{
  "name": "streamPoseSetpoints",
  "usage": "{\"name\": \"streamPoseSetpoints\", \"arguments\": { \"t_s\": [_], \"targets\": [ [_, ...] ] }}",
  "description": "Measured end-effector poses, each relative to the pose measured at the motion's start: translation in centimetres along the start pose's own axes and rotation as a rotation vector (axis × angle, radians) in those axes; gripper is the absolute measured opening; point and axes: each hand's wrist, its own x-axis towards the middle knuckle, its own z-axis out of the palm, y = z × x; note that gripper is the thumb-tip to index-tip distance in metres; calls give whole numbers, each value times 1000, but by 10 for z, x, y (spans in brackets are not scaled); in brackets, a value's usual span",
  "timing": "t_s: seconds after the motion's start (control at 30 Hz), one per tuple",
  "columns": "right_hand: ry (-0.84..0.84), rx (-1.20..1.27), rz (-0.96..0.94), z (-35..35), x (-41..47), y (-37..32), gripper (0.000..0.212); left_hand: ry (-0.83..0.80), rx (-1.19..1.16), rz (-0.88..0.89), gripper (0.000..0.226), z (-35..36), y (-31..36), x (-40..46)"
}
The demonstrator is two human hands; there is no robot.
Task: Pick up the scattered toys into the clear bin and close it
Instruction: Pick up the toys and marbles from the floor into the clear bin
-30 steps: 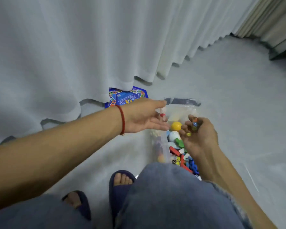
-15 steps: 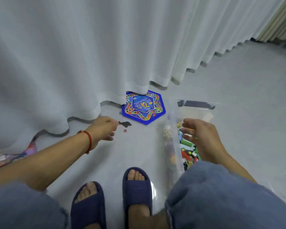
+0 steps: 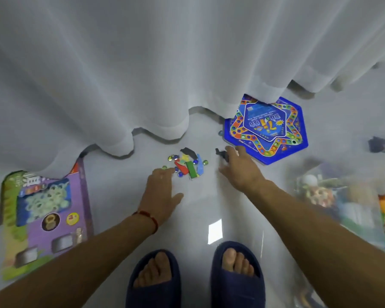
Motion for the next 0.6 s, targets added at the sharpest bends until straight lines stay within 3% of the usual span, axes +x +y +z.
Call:
{"name": "streamPoseSetpoints", "arguments": {
  "t_s": [0.2,0.43,0.6],
  "targets": [
    [228,-86,-77,52,17,3,41,108,-26,37,79,9,-11,54],
    [285,-62,-202,51,18,17,28,139,-125,75,72,11,-27,54],
    [286,99,16,49,16,5,30,215,-257,-13,63,9,-24,44]
  ]
}}
